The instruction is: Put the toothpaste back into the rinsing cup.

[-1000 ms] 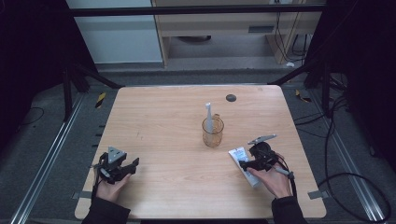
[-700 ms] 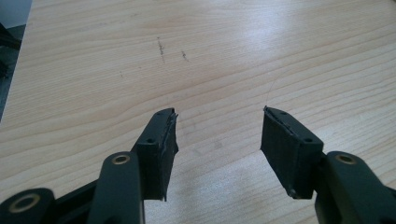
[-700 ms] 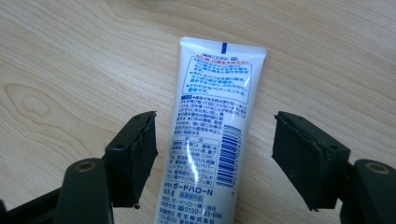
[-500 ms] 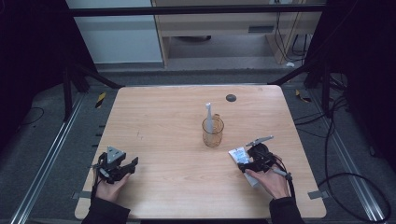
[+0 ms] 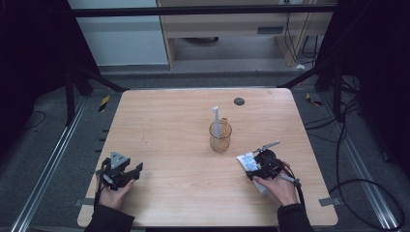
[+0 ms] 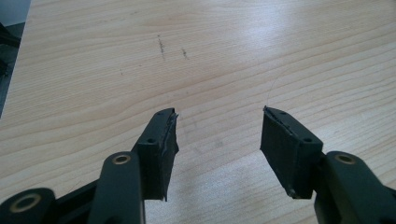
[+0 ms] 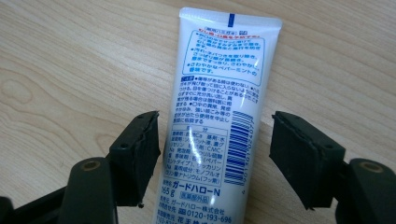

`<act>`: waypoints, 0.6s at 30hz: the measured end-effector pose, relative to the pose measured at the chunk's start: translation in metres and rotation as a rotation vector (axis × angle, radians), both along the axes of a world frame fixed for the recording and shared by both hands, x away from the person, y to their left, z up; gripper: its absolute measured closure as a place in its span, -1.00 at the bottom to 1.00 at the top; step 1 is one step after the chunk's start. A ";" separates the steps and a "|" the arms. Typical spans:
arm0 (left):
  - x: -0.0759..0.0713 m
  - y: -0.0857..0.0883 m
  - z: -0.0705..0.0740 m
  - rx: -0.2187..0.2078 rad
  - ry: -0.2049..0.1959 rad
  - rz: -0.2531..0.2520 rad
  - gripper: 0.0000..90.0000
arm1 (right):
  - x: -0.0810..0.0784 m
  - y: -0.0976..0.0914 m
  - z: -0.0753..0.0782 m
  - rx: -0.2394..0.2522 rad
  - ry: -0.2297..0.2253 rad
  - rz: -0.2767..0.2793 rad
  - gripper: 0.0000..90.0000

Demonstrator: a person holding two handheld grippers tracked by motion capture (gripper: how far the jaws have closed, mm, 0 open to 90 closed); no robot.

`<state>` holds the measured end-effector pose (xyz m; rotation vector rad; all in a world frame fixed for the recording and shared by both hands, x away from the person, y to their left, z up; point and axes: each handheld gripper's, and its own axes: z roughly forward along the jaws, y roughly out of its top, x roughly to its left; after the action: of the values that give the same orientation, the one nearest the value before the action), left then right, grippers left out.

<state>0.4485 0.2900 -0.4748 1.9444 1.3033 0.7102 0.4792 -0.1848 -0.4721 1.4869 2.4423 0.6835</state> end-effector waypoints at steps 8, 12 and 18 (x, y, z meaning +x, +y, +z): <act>0.000 0.000 0.000 -0.003 0.001 0.001 0.00 | 0.003 0.002 -0.003 -0.012 0.036 -0.004 -0.21; 0.001 0.000 0.000 -0.004 0.005 0.000 0.00 | 0.005 0.003 -0.004 -0.011 0.054 -0.007 -0.13; 0.000 0.000 0.000 -0.006 0.006 0.000 0.00 | 0.008 0.006 -0.003 -0.034 0.075 -0.008 -0.05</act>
<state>0.4490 0.2899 -0.4751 1.9429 1.3071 0.7004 0.4867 -0.1790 -0.4750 1.5348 2.4886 0.5923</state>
